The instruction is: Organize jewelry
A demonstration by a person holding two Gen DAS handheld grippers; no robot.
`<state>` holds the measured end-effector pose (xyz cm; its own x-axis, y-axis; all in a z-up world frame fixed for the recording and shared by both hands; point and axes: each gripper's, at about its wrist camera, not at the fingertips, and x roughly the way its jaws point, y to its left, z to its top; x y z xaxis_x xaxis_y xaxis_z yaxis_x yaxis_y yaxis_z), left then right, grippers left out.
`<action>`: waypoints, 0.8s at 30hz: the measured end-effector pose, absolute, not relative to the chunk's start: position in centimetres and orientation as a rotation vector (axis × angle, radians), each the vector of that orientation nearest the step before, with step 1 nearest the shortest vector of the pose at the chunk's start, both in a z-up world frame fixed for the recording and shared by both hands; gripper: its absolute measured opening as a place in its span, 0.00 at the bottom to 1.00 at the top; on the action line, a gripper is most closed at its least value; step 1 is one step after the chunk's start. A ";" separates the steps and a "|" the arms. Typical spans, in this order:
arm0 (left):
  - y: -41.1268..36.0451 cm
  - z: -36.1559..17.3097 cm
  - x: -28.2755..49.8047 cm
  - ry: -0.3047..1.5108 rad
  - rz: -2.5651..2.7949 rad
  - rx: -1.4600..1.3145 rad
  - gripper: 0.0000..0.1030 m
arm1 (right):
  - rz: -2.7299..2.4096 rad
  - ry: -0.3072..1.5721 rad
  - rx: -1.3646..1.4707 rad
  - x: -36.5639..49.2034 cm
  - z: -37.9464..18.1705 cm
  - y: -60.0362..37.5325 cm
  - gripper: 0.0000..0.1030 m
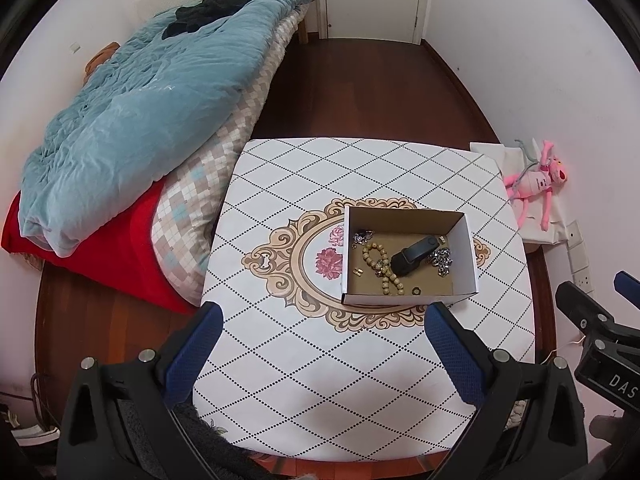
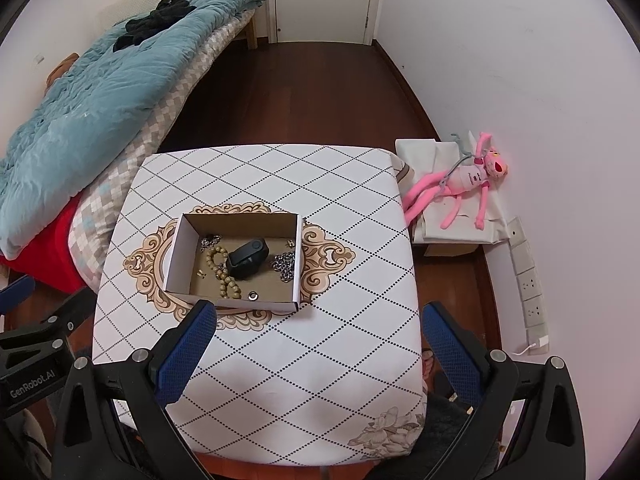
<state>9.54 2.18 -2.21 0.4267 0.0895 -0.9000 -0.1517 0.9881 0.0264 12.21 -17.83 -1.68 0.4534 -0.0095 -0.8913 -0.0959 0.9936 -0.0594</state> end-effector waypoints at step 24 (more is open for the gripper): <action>1.8 -1.5 9.5 1.106 0.154 -0.062 1.00 | 0.061 1.101 -0.108 12.5 -1.3 -17.7 1.00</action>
<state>9.50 1.82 -1.50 0.4390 0.0930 -0.8937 -0.1542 0.9877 0.0270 12.50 -17.69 -1.26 0.4519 -0.0042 -0.8921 -0.1032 0.9930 -0.0570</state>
